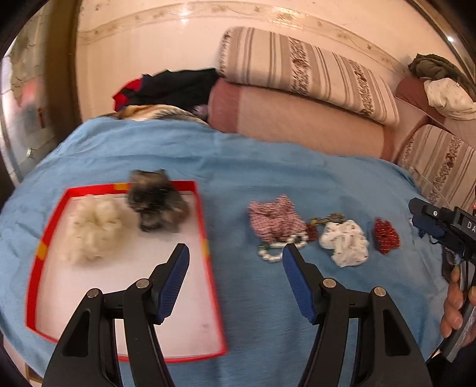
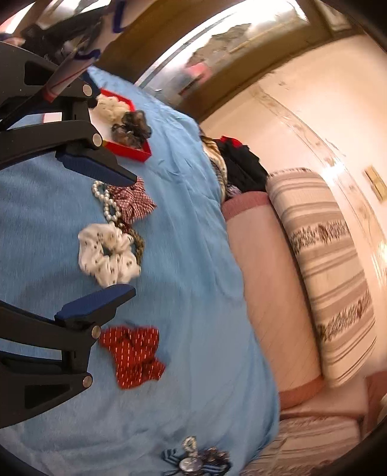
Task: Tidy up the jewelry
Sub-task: 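Grasp the red-white plaid scrunchie with the left tool, then grasp the leopard-print hair tie with the right tool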
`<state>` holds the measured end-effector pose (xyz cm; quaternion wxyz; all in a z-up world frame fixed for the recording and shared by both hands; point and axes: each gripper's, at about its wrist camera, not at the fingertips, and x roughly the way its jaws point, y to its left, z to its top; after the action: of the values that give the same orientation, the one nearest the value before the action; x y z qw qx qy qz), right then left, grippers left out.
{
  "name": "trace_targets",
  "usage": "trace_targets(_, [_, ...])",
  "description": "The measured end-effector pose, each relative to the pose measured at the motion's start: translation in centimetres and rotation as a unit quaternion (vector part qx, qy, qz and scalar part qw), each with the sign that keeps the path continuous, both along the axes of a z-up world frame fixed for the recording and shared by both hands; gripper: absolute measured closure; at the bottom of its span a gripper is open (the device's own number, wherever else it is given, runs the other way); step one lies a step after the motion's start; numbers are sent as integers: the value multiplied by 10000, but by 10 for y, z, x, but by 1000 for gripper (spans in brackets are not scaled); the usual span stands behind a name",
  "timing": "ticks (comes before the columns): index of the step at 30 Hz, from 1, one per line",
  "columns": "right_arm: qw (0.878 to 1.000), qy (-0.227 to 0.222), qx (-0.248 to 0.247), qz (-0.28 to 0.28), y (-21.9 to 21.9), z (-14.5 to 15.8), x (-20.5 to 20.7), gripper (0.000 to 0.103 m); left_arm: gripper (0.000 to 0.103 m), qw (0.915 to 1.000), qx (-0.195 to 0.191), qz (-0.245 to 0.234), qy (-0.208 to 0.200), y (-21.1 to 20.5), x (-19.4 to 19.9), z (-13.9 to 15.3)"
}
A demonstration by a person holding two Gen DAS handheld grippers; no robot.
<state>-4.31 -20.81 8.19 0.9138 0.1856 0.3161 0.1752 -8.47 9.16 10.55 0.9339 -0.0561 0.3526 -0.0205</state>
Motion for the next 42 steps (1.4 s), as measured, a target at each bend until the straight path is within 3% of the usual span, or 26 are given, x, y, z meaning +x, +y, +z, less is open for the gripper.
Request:
trace_targets(6, [9997,70,201,-71,-21,-2,0,31,39,9980,-420,-230,414,-20,52,-7])
trace_targets(10, [9993,142,316,-142,-35,-8,0,31,39,9949,-498,-233,844,-27,103,-29])
trace_targets(17, [9991,314,244,-139,-35,-18,15,31,39,9845,-955,-203,1457,-29,154,-81])
trace_targets(19, [9988,396,255,-111,-33,-23,22,31,48,9834,-885,-339,1549,-38,161,-90])
trace_targets(23, [9973,595,418,-58,-29,-32,35,31,91,9880,-487,-363,1420,-48,162,-92])
trace_targets(26, [9975,603,358,47,-20,-34,39,34,92,9893,-618,-475,1231,-45,154,-77])
trace_targets(30, [9989,394,89,245,-3,-28,46,34,92,9945,-494,-511,769,-40,139,-46])
trace_targets(33, [9977,317,-405,441,18,-27,57,34,92,9959,-460,-499,599,-34,134,-33])
trace_targets(38, [9828,371,-1530,970,59,-44,80,37,92,9955,-589,-436,597,-20,129,-29])
trace_targets(42, [9739,481,-1886,1164,72,-58,102,42,92,9947,-641,-413,689,-12,130,-35])
